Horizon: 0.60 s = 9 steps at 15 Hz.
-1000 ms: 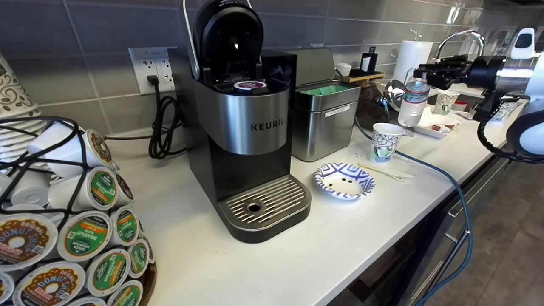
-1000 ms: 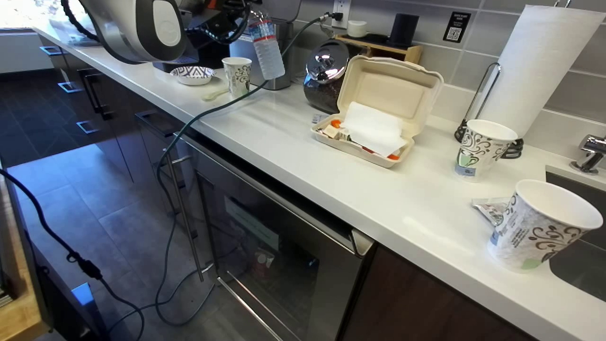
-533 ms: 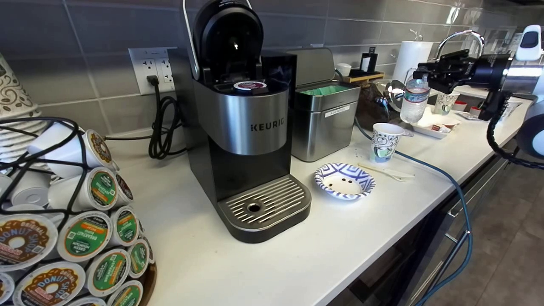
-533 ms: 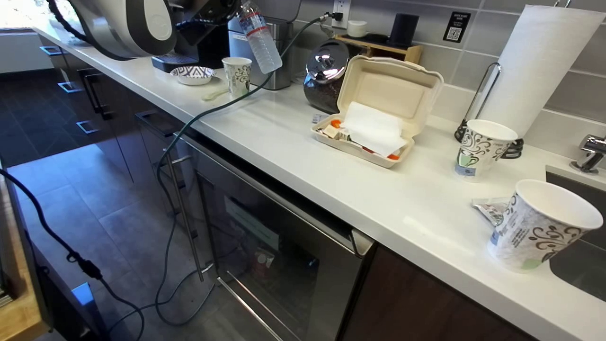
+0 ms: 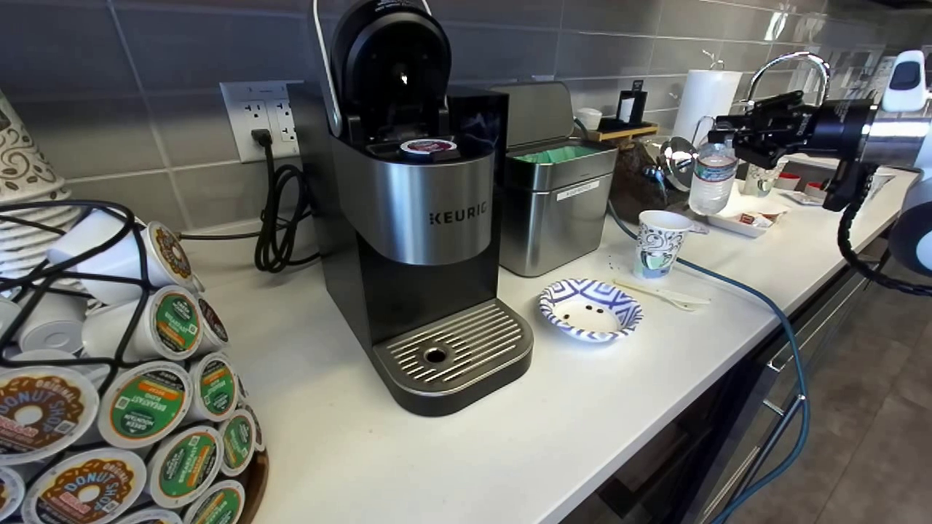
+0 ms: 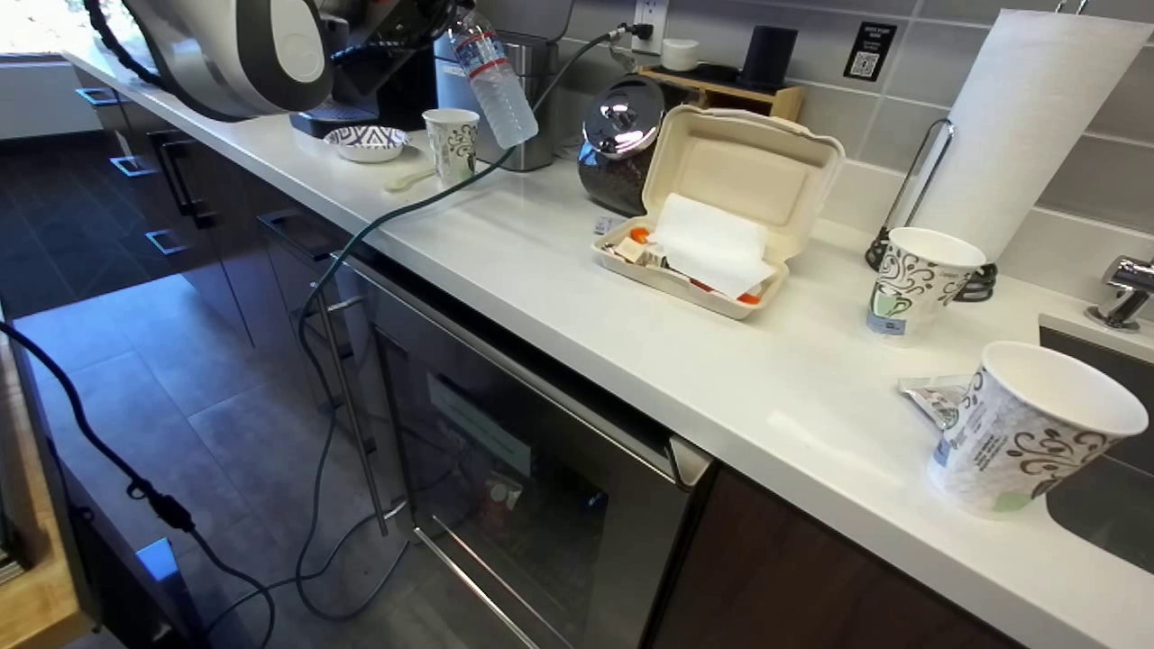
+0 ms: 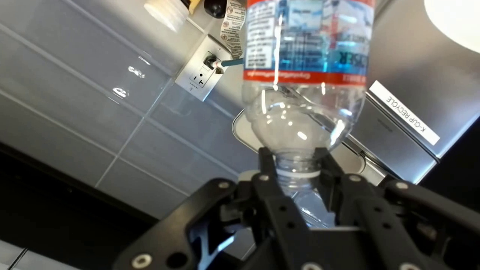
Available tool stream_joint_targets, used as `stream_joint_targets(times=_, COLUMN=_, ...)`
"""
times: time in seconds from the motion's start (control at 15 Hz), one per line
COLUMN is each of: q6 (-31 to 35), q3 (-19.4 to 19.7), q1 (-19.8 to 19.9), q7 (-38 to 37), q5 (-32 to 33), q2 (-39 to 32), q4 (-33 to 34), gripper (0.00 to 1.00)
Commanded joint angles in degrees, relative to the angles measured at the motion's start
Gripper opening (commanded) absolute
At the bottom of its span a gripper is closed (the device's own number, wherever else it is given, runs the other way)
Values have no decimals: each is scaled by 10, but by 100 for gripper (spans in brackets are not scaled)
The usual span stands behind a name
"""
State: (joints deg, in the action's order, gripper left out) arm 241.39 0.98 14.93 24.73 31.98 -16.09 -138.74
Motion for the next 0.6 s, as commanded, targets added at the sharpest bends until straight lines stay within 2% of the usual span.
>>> stream_joint_targets(times=0.0, q6=0, q3=33, q1=-55, q7=44, q5=-34, q2=14, q4=-10, gripper=8)
stream_joint_targets(times=0.27, q6=-10, q3=51, q1=-107, q7=158, q5=-98, q2=23, q4=-17, gripper=8)
stream_joint_targets(times=0.53, q6=-17, q3=63, q1=-124, q7=225, q5=-115, q2=18, q4=-15, gripper=8)
